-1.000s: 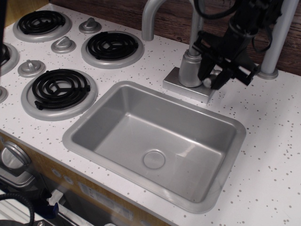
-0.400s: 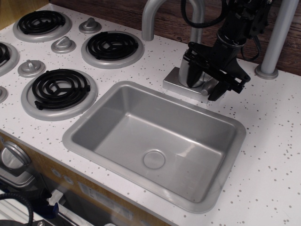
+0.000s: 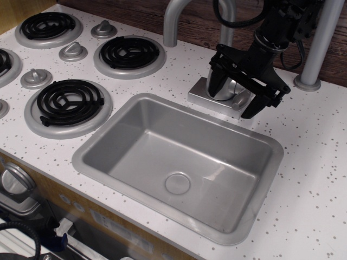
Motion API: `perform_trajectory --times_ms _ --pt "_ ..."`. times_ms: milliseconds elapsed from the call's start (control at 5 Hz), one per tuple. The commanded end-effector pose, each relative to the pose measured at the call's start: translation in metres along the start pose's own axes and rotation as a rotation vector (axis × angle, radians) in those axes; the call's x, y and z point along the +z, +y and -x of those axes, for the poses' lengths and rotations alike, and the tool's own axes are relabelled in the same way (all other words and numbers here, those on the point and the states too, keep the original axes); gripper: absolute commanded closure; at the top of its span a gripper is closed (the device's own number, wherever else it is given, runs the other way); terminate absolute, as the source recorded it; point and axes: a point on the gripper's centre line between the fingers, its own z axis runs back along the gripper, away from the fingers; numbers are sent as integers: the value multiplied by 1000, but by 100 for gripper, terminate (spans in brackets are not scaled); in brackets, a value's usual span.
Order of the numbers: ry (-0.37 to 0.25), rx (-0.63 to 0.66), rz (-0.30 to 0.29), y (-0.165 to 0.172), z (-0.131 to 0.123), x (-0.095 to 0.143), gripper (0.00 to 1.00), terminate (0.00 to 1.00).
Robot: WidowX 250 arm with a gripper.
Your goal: Lever vertical to front
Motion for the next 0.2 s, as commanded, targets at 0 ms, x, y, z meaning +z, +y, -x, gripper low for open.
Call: perform_trajectory --times_ms 0 --pt "-80 55 11 4 7 30 0 100"
